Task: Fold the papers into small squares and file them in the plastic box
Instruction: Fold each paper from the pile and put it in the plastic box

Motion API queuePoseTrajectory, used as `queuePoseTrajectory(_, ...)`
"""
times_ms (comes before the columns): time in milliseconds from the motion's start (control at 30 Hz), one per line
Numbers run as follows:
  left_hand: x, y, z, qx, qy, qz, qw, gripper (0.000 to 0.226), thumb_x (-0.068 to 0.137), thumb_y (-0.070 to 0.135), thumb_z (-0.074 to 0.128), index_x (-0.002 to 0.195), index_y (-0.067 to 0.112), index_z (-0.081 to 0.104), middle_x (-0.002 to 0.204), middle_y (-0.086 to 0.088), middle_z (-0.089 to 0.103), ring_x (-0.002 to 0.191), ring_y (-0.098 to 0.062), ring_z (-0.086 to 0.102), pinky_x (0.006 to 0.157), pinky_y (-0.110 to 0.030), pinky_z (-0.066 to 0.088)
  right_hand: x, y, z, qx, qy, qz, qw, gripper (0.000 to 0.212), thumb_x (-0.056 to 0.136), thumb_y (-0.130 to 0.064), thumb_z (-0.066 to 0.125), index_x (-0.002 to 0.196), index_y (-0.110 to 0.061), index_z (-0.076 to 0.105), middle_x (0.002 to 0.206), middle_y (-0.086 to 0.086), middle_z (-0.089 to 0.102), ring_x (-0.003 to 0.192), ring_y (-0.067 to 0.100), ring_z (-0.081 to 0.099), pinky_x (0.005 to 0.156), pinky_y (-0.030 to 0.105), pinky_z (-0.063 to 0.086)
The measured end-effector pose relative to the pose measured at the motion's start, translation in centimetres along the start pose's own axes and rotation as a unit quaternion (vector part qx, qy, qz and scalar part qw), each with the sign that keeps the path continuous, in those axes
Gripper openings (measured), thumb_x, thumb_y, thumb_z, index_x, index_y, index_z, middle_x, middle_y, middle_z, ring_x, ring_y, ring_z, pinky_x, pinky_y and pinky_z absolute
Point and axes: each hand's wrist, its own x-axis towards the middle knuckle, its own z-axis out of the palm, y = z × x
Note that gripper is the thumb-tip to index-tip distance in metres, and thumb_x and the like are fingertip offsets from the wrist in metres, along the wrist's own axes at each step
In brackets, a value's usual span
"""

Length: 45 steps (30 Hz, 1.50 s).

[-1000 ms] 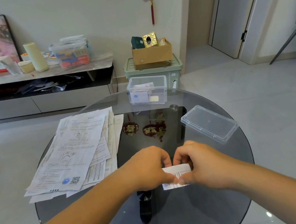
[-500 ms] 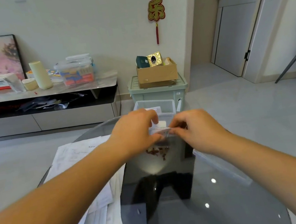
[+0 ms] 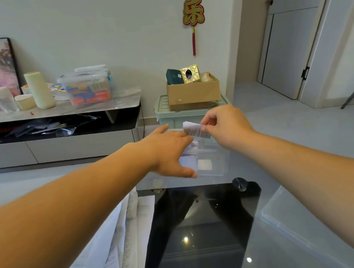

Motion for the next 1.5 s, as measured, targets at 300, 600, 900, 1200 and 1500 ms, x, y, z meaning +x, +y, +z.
queuePoseTrajectory(300, 2.0, 0.3, 0.0, -0.012, -0.044, -0.031, 0.998, 0.100, 0.074, 0.080, 0.062, 0.154, 0.028, 0.031, 0.159, 0.001, 0.027, 0.144, -0.025, 0.027, 0.119, -0.052, 0.013, 0.4, -0.1, 0.6, -0.094, 0.002, -0.028, 0.995, 0.010, 0.094, -0.025, 0.066, 0.092, -0.026, 0.076, 0.089, -0.004, 0.069, 0.083, 0.018, 0.062, 0.075, 0.035, 0.055)
queuePoseTrajectory(600, 2.6, 0.9, -0.1, -0.002, -0.078, -0.072, 0.994, 0.097, 0.071, 0.079, 0.066, 0.151, 0.031, 0.038, 0.154, -0.003, 0.028, 0.142, -0.029, 0.024, 0.117, -0.054, 0.015, 0.6, -0.1, 0.8, -0.168, -0.003, -0.055, 0.984, 0.009, 0.094, -0.028, 0.065, 0.090, -0.030, 0.073, 0.093, -0.004, 0.067, 0.089, 0.019, 0.059, 0.073, 0.035, 0.052)
queuePoseTrajectory(900, 2.2, 1.1, 0.3, -0.032, -0.033, -0.084, 0.995, 0.100, 0.072, 0.074, 0.070, 0.153, 0.032, 0.031, 0.147, -0.005, 0.034, 0.140, -0.030, 0.026, 0.117, -0.053, 0.022, 1.9, -1.2, 1.2, -0.279, -0.108, -0.093, 0.950, 0.013, 0.089, -0.019, 0.067, 0.083, -0.025, 0.077, 0.082, 0.003, 0.067, 0.076, 0.027, 0.062, 0.053, 0.024, 0.035)
queuePoseTrajectory(1200, 1.7, 1.2, 1.0, -0.036, 0.041, -0.085, 0.995, 0.101, 0.072, 0.067, 0.075, 0.150, 0.022, 0.029, 0.148, -0.006, 0.030, 0.138, -0.029, 0.028, 0.115, -0.050, 0.028, 2.1, -1.0, 0.9, -0.247, -0.150, -0.134, 0.948, 0.024, 0.089, -0.004, 0.061, 0.100, -0.018, 0.077, 0.094, 0.007, 0.073, 0.087, 0.028, 0.066, 0.076, 0.038, 0.057)
queuePoseTrajectory(1500, 1.7, 1.1, 0.8, -0.038, -0.009, -0.079, 0.996, 0.086, 0.076, 0.065, 0.073, 0.143, 0.019, 0.046, 0.148, -0.006, 0.030, 0.137, -0.027, 0.027, 0.112, -0.047, 0.039, 0.6, -1.3, -0.1, -0.196, -0.184, -0.125, 0.955, 0.027, 0.090, -0.003, 0.046, 0.093, -0.011, 0.072, 0.094, 0.012, 0.070, 0.091, 0.032, 0.065, 0.079, 0.044, 0.056)
